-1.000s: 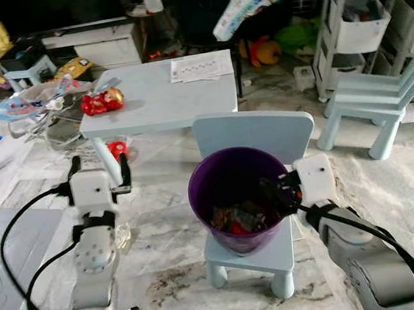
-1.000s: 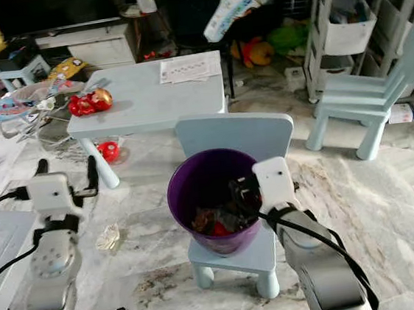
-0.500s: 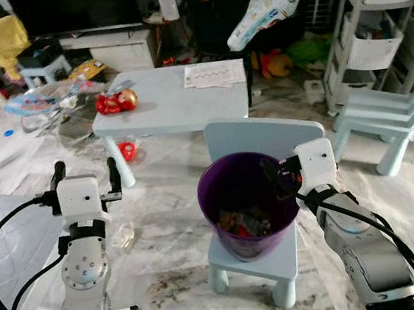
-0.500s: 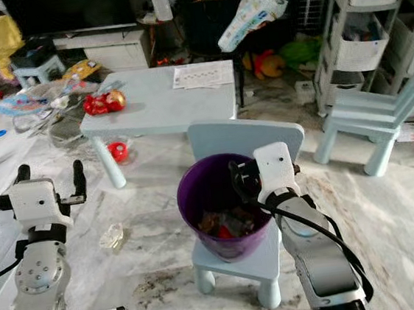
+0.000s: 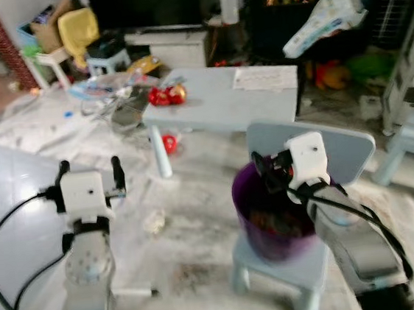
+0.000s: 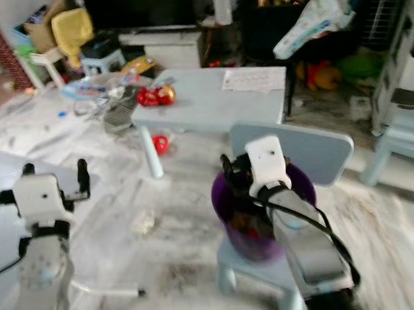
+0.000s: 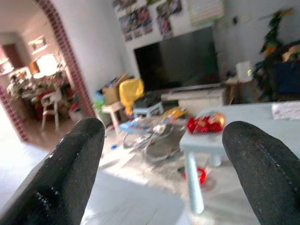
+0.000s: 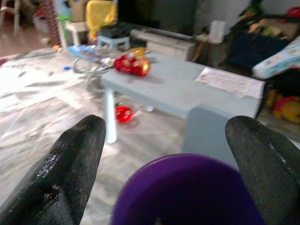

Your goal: Picking trash to rubbish bin

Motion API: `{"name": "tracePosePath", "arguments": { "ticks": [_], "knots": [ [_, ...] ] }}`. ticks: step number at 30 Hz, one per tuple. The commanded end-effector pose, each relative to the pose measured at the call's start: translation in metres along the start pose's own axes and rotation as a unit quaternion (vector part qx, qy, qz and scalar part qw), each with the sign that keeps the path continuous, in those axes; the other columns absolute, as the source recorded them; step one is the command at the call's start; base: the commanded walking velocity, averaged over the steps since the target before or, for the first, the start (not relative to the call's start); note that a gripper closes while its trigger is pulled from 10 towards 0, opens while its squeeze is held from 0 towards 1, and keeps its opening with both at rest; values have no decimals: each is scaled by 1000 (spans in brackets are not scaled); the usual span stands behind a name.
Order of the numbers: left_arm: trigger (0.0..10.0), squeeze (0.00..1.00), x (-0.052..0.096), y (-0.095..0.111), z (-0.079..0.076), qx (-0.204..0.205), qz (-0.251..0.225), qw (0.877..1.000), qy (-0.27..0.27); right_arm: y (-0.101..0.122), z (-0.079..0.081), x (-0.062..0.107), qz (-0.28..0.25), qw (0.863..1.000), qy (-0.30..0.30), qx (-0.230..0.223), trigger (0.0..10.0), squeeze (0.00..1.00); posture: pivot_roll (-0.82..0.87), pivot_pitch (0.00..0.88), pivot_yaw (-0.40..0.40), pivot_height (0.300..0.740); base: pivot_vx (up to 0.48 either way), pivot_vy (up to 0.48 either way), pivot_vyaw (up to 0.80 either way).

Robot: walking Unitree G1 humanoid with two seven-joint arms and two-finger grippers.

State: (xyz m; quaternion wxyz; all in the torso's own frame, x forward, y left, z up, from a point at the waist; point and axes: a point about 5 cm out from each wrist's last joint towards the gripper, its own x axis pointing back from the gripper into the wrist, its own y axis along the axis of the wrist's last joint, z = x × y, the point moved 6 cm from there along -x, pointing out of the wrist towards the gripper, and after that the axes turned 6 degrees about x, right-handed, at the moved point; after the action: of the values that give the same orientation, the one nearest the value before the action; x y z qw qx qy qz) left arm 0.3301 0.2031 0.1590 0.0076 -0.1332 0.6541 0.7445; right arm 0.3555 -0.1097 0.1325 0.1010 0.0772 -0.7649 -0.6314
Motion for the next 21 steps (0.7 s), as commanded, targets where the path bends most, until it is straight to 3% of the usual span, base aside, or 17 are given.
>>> {"name": "tracePosePath", "arguments": {
  "ticks": [1,21],
  "knots": [
    [10000,0,-1,5,3,-7,-4,1000,8,5,1,-3,-9,1000,1,-4,10000,0,4,26,72,740,0,0,800],
    [10000,0,-5,12,-7,-8,-5,1000,-7,10,2,-6,-21,1000,9,-14,10000,0,4,25,74,740,0,0,800]
  ]
}}
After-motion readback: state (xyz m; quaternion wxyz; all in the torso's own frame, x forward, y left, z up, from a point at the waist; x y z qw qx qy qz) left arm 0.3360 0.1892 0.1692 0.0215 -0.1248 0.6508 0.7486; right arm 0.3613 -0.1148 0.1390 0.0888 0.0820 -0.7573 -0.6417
